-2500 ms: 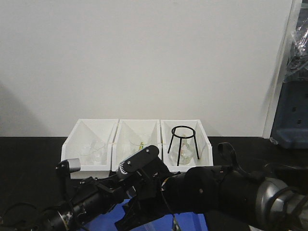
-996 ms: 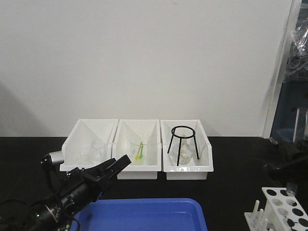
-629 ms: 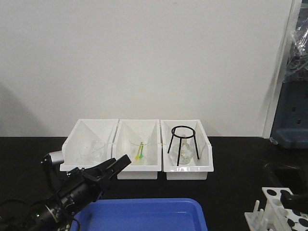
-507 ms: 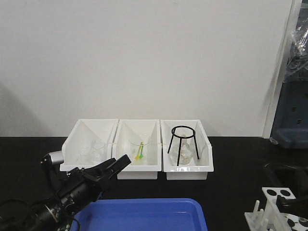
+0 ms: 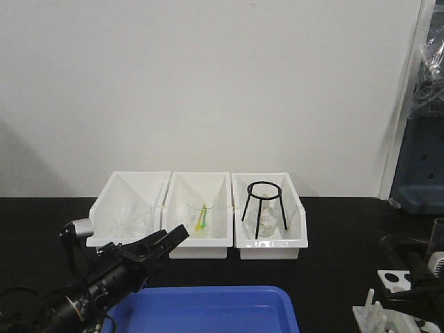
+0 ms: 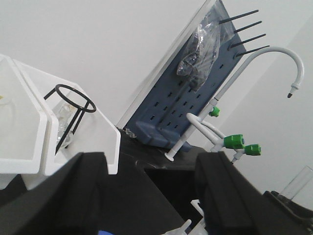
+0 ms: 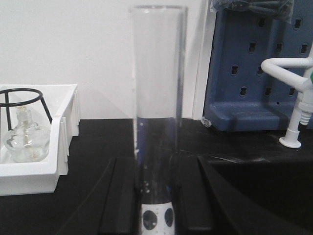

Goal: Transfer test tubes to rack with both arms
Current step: 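Carry the held tube with the right gripper over the white rack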

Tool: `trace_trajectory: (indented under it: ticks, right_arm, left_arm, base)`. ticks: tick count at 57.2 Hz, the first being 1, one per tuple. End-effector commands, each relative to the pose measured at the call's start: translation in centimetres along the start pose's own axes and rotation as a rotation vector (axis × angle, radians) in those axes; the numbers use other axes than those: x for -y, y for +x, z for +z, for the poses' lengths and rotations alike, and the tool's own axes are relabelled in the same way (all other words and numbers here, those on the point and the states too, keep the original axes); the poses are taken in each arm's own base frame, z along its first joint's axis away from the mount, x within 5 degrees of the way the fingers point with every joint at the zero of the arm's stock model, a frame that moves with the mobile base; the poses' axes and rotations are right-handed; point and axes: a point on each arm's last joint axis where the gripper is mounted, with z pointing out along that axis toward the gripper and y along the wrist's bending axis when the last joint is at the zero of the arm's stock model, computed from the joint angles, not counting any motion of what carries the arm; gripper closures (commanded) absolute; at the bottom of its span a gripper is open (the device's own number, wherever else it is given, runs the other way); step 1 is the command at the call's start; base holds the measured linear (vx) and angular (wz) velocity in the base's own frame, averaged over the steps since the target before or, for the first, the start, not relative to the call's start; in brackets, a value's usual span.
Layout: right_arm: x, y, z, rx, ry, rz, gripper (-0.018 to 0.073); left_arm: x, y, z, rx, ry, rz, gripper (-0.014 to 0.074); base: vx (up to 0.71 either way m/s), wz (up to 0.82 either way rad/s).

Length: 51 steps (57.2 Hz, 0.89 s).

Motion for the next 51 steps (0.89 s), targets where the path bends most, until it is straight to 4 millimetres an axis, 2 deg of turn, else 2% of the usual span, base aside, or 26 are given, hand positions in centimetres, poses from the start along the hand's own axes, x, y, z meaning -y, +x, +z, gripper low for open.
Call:
trace_trajectory:
  ticks: [1, 18, 34, 51]
  right_arm:
    - [0.1, -1.9, 0.3, 0.142, 0.009, -0.008, 0.0565]
    - [0.0, -0.6, 0.7, 0.092, 0.005, -0.014, 0.0565]
    - [0.0, -0.2, 0.8, 0.073, 0.016, -0.009, 0.0565]
    - [-0.2, 1.3, 1.5, 0.058, 0.019, -0.014, 0.0565]
  left_arm:
    - [1.6, -2.2, 0.1, 0.104, 0.079, 0.015, 0.0069]
    - [1.6, -2.2, 0.1, 0.104, 0.078, 0.014, 0.0069]
    - [1.6, -2.2, 0.1, 0.104, 0.078, 0.014, 0.0069]
    - [1.6, -2.2, 0.1, 0.104, 0.078, 0.014, 0.0069]
  base:
    - [0.0, 0.0]
    - [0.0, 0.0]
    - [0.0, 0.0]
    - [0.0, 0.0]
